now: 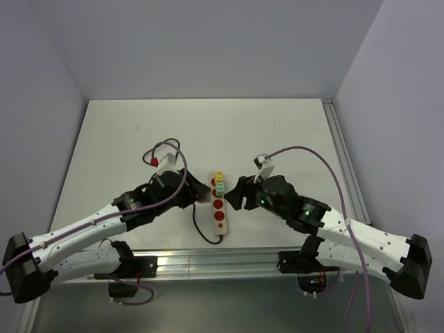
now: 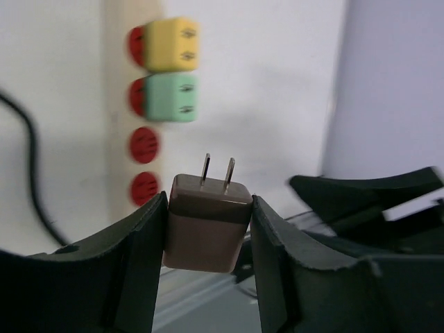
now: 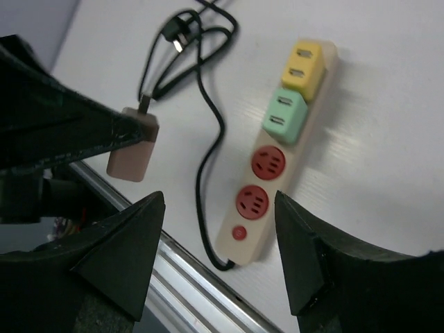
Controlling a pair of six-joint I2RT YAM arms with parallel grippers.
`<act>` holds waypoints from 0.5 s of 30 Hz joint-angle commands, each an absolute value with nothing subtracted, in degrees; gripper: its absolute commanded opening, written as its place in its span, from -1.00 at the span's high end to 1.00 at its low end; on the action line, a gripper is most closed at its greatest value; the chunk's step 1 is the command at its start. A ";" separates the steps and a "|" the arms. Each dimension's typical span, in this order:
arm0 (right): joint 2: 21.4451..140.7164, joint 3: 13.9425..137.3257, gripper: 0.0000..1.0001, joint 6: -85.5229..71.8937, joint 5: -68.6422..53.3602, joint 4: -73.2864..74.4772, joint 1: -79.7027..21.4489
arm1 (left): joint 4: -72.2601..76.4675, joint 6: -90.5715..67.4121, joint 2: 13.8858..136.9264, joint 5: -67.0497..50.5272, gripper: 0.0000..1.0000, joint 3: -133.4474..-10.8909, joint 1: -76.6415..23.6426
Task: Insert the plug
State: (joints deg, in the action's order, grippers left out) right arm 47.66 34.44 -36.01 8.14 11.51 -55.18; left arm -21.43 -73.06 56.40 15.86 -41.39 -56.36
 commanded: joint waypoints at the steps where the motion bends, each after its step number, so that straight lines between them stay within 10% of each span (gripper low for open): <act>1: 47.28 35.33 -0.41 -32.35 7.64 0.72 -56.25 | -13.36 -74.26 54.15 6.95 0.99 -45.26 -53.00; 15: 50.89 30.33 -0.28 -25.75 30.93 -23.45 -72.50 | -4.66 -95.36 50.89 3.96 0.99 -39.46 -50.27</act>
